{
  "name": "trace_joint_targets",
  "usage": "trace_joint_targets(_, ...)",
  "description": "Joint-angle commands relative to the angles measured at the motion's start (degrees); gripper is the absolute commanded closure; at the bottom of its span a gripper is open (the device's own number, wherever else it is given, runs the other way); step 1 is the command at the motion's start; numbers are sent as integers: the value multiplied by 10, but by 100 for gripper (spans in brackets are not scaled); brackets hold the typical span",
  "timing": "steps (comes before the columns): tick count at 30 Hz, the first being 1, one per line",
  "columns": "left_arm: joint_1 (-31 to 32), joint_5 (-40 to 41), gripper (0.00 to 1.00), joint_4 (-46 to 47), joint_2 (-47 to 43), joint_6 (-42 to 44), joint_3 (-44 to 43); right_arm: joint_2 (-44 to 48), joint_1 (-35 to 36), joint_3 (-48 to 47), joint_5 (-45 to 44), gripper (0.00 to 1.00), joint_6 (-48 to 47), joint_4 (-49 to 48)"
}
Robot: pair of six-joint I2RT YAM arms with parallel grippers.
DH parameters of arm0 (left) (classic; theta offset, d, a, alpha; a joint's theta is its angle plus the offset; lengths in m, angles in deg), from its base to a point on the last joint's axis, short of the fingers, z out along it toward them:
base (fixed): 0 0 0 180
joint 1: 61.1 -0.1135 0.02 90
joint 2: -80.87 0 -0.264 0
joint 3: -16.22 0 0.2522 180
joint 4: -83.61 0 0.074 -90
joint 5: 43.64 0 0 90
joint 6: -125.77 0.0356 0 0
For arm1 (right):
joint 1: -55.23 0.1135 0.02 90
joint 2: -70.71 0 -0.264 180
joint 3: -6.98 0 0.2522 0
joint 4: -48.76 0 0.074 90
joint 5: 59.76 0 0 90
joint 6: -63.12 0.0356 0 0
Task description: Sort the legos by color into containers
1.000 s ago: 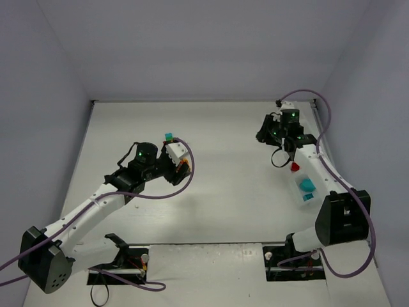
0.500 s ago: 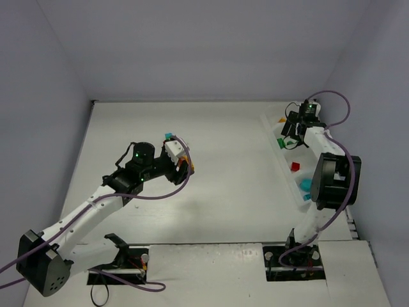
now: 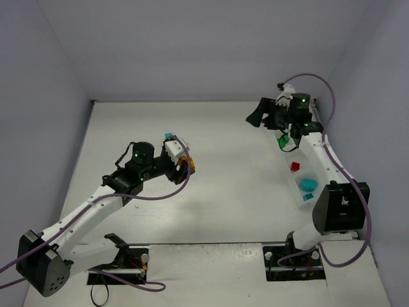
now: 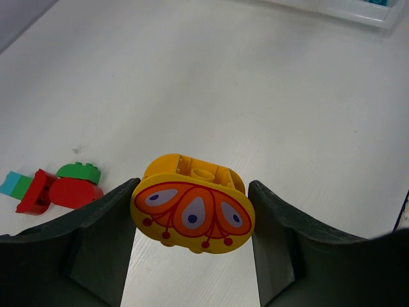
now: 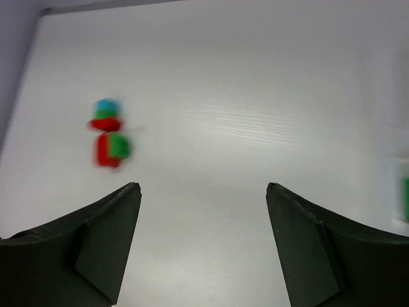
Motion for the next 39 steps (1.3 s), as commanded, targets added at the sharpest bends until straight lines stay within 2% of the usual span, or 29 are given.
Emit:
trace_joint_targets(1, -1, -12, 96, 50, -6, 17, -19, 41, 86, 16, 195, 24, 39, -30)
trace_joint_targets(4, -1, -14, 96, 48, 2, 22, -30, 58, 146, 37, 234, 23, 75, -58)
trace_joint_targets(10, -1, -16, 96, 42, 11, 26, -44, 74, 241, 50, 217, 20, 133, -107)
trace_joint_targets(23, -1, -15, 96, 35, 19, 29, -59, 27, 342, 28, 183, 20, 152, -129)
trace_joint_targets(29, -1, -12, 96, 40, 20, 23, -61, 16, 368, 29, 172, 26, 156, -132)
trace_joint_targets(32, -1, -14, 96, 39, 20, 23, -62, 15, 370, 33, 167, 34, 154, -132)
trace_joint_targets(33, -1, -15, 96, 38, 21, 22, -63, 14, 371, 33, 162, 43, 153, -132)
trace_joint_targets(34, 0, -15, 96, 38, 20, 22, -63, 11, 371, 33, 160, 47, 152, -132)
trace_joint_targets(35, -1, -15, 96, 37, 19, 22, -62, 10, 371, 33, 160, 58, 152, -132)
trace_joint_targets(38, -1, -15, 95, 35, 17, 22, -61, 7, 371, 34, 154, 82, 149, -131)
trace_joint_targets(39, -1, -14, 94, 33, 17, 21, -61, 8, 371, 34, 153, 97, 148, -130)
